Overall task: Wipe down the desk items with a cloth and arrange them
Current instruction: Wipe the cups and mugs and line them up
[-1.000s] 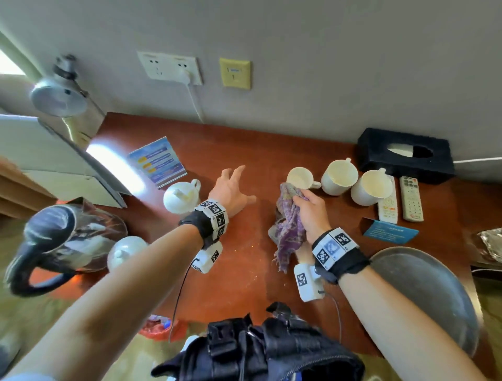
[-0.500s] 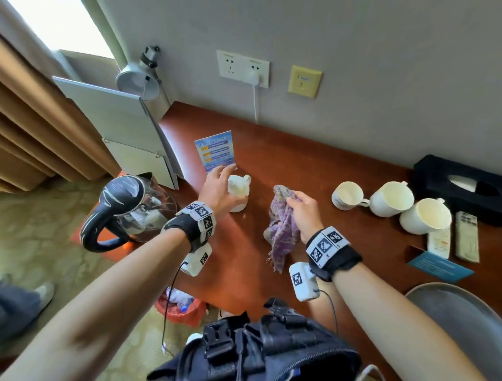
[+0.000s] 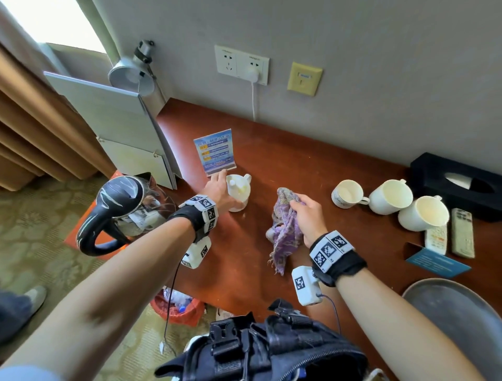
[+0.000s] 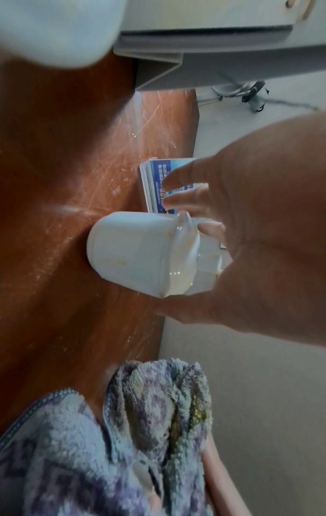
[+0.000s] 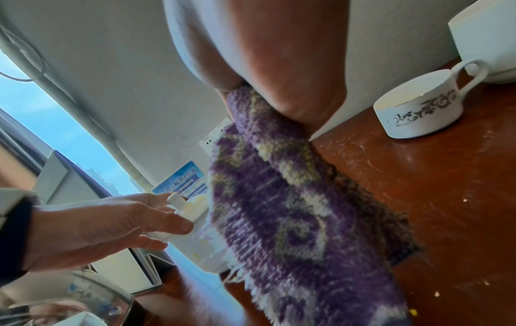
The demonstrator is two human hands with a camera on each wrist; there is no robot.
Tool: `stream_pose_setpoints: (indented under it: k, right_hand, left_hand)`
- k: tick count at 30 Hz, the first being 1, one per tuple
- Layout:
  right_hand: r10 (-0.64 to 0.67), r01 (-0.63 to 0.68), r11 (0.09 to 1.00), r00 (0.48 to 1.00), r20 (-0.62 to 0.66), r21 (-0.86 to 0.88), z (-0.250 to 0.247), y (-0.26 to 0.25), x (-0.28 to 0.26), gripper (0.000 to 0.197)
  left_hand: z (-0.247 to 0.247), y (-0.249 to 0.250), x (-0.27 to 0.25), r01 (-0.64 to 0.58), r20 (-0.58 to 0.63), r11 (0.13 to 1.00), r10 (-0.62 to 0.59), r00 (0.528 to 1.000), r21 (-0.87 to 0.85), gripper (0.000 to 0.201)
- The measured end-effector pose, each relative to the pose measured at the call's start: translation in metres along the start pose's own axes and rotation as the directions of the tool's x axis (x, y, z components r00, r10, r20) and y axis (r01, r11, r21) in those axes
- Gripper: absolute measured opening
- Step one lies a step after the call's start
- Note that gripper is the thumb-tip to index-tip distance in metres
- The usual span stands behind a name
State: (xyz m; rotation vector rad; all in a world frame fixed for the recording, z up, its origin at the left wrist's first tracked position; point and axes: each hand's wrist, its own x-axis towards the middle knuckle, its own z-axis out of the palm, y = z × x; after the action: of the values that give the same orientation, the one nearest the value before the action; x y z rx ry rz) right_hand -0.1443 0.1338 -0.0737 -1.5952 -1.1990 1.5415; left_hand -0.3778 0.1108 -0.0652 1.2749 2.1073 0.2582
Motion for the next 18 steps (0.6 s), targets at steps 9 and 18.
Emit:
stream_pose_setpoints:
  k: [9,18]
  right_hand:
    - [0.004,-0.004,1.000,1.000,-0.026,0.008,-0.013,0.003,-0.003,0.024]
    - [-0.078,0.078,0.997,0.996,-0.032,-0.016,-0.020,-0.010,-0.010,0.023]
  left_hand:
    - [0.000,0.007,0.001,-0.027,-0.048,0.992,0.033,0.998,0.125,0.085]
    - [-0.010,0.021,-0.022,-0.027,-0.100,0.994,0.038,0.994,0.108,0.094]
